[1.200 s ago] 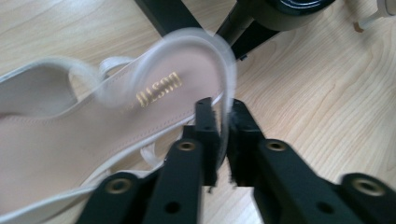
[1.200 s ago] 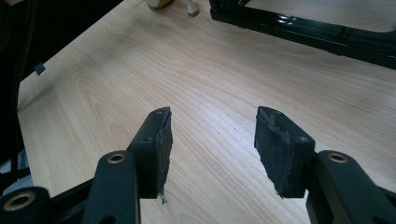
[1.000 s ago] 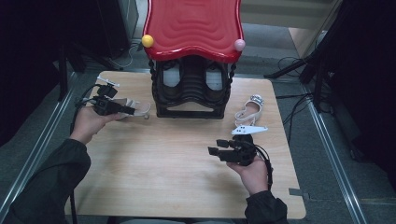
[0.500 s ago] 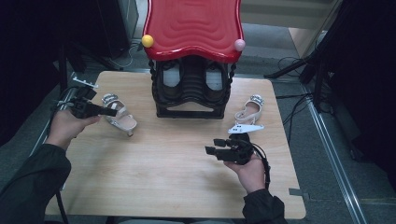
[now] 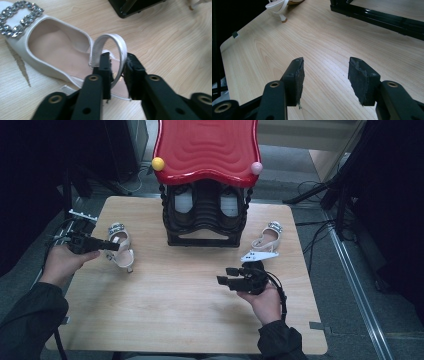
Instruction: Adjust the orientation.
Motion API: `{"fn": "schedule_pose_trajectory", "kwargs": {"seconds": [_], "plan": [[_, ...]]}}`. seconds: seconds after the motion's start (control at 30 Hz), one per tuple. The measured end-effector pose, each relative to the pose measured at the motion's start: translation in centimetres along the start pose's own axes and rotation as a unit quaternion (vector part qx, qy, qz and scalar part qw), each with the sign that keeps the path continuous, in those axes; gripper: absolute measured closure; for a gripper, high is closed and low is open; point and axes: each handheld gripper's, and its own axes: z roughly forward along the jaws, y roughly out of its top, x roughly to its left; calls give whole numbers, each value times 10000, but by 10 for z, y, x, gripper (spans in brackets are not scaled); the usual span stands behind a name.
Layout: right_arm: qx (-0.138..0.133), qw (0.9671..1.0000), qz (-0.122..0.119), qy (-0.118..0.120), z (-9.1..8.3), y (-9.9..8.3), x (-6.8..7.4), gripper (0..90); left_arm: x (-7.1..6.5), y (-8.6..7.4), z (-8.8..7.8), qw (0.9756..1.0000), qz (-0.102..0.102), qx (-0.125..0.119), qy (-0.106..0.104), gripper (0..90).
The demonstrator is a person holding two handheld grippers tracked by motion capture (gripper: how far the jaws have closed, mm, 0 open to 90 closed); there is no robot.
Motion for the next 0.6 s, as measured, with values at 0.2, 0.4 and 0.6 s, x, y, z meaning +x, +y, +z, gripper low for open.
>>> {"fn": "schedule_pose_trajectory", "kwargs": {"seconds": [0.2, 0.4, 0.6], "plan": [[-5, 10000, 1, -4, -1, 0, 0, 476, -12, 11, -14, 9995, 57, -301, 72, 644], [-5, 10000, -21, -7, -1, -1, 0, 476, -11, 15, -13, 9991, 15, -359, 209, 706], [3, 10000, -7, -28, -2, -2, 0, 476, -1, 4, 14, 9986, -180, -164, 473, 900]]}}
